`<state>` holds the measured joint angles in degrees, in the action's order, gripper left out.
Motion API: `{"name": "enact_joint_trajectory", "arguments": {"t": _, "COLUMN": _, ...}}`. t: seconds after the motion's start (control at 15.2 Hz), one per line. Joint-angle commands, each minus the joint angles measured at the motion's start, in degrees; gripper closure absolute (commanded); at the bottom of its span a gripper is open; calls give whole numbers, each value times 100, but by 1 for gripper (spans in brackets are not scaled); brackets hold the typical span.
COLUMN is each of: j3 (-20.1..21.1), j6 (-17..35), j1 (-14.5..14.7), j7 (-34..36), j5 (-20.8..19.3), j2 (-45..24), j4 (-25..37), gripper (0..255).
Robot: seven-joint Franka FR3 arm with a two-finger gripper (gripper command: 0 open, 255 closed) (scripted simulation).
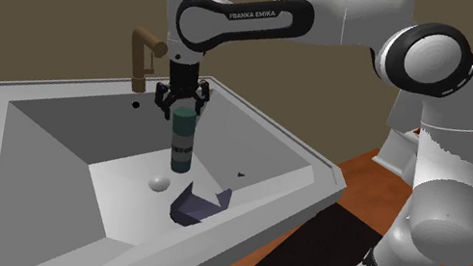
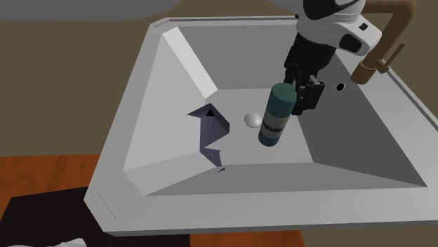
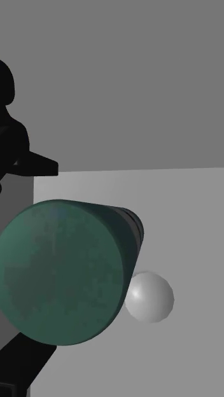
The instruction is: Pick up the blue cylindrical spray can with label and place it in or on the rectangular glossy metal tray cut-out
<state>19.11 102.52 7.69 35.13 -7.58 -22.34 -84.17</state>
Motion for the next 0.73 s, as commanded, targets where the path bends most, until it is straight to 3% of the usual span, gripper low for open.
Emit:
{"name": "enact_joint_trajectory", "arguments": {"t": 0.0, "j3": 13, "j6": 22, "j1": 10, "j7": 1, "j5": 10, "j2": -3, "j4": -62, "gripper": 0}}
{"name": "enact_joint_trajectory", "arguments": {"t": 0.13, "j3": 11, "j6": 22, "j1": 12, "j7": 1, "j5": 10, "j2": -3, "j4": -62, "gripper": 0}}
{"name": "enact_joint_trajectory", "arguments": {"t": 0.2, "j3": 10, "j6": 13, "j1": 14, "j7": 0, "j5": 6, "j2": -17, "j4": -41, "gripper": 255}}
{"name": "enact_joint_trajectory", "arguments": {"t": 0.66, "j3": 10, "j6": 5, "j1": 13, "j7": -2, "j5": 8, "j2": -11, "j4": -37, "gripper": 255}}
